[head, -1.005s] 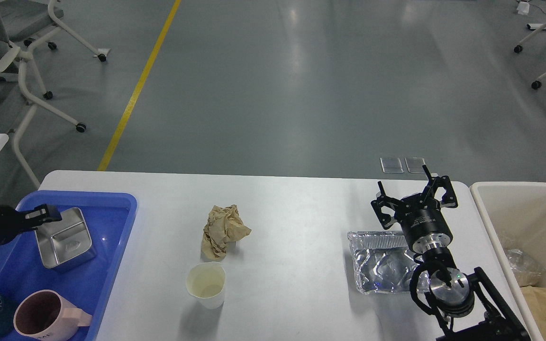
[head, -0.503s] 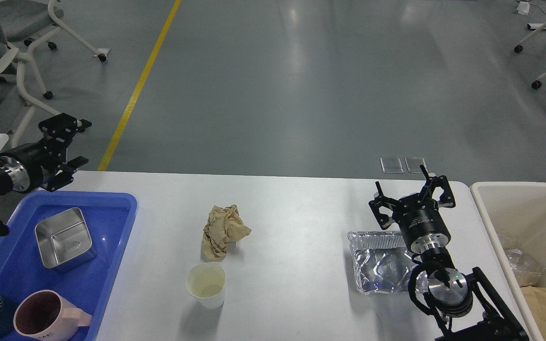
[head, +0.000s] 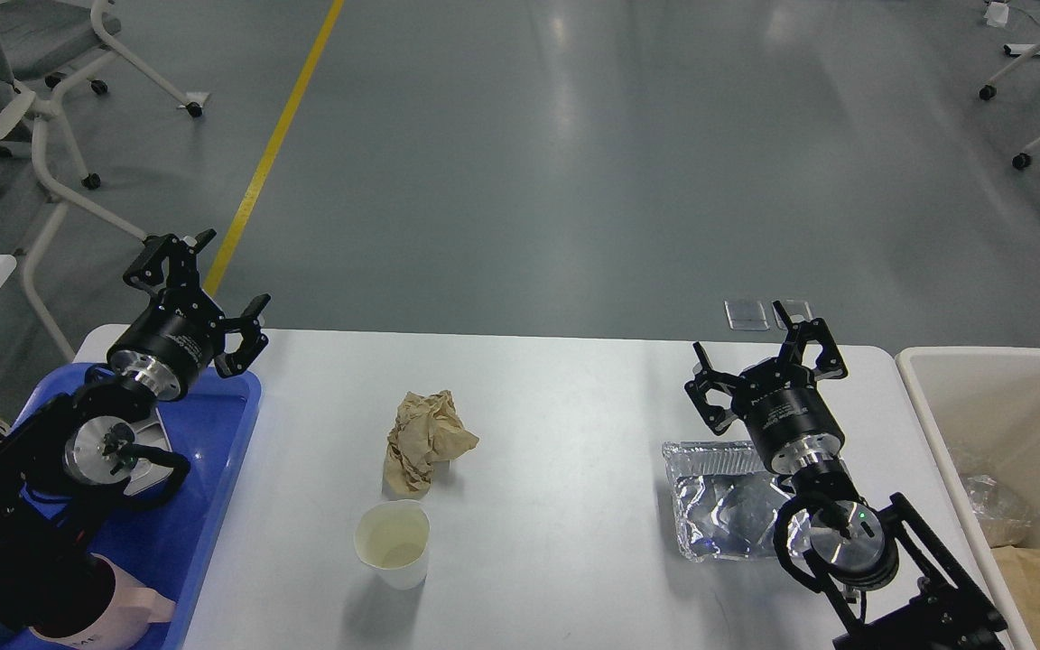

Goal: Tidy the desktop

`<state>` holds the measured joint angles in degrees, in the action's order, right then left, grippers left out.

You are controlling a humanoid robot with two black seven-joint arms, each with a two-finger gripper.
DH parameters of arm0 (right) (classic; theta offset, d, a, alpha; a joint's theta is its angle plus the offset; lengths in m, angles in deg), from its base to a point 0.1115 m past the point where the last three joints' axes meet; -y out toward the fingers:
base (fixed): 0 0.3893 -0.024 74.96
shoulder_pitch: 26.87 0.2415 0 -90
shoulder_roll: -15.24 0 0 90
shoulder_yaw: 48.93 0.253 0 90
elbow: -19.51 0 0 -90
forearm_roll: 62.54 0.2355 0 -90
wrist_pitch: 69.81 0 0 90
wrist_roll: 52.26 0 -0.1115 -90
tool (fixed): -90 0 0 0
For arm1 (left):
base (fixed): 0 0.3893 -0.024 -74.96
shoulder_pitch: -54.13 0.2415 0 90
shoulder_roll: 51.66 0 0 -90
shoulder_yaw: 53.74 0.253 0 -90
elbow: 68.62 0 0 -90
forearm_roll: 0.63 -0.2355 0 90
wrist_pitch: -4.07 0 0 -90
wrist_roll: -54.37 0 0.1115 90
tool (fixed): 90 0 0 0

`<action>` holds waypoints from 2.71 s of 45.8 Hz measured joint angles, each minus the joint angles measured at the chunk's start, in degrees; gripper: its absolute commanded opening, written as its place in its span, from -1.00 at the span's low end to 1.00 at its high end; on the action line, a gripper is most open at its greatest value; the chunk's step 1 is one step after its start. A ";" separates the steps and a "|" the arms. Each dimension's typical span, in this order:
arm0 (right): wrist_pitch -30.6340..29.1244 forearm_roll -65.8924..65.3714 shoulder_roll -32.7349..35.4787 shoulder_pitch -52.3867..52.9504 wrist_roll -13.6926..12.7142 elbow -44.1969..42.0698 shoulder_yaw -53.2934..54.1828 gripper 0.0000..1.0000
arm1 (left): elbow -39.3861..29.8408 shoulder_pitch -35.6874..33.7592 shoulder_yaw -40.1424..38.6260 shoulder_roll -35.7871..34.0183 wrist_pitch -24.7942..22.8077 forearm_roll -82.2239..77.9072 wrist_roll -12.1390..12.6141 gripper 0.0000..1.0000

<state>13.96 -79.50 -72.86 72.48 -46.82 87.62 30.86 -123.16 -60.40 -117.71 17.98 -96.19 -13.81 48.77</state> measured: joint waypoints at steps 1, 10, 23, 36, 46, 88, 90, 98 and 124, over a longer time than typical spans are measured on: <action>-0.06 0.00 0.43 0.23 0.00 0.00 -0.42 1.00 | -0.19 0.72 -1.35 0.80 0.00 0.00 0.03 0.92; -0.91 -0.21 6.53 2.48 0.00 0.16 -5.64 1.00 | -0.75 4.37 -8.39 5.96 0.00 0.01 0.10 0.92; -2.80 -11.73 23.05 5.65 0.60 0.29 -14.52 1.00 | -1.08 4.91 -8.78 10.23 -0.08 -0.27 -3.85 0.93; -5.49 -34.85 41.77 5.47 2.94 3.74 -21.75 1.00 | -0.30 4.31 -6.21 9.62 -2.96 -0.68 -7.31 0.93; -10.76 -42.93 55.57 4.84 9.61 6.10 -23.47 1.00 | -0.04 5.56 -6.08 9.67 -3.05 -0.25 -7.67 0.93; -32.92 -35.40 70.30 5.57 7.59 5.19 -23.63 1.00 | 2.17 6.34 -5.99 10.36 -2.57 0.01 -7.79 0.93; -33.08 -38.13 70.05 5.56 7.70 6.08 -23.61 1.00 | 2.34 6.34 -5.99 10.45 -2.57 0.01 -7.79 0.93; -31.81 -63.55 68.12 5.58 7.90 11.84 -23.56 1.00 | 2.59 6.66 -5.99 10.58 -2.57 0.01 -7.79 0.93; -11.65 -83.23 82.33 3.55 7.95 23.45 -26.31 1.00 | 2.61 8.38 -5.99 10.68 -2.66 -0.01 -7.75 0.93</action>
<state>2.31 -162.72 9.46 76.03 -38.87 111.08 4.55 -120.56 -52.02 -123.69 28.66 -98.85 -13.81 41.01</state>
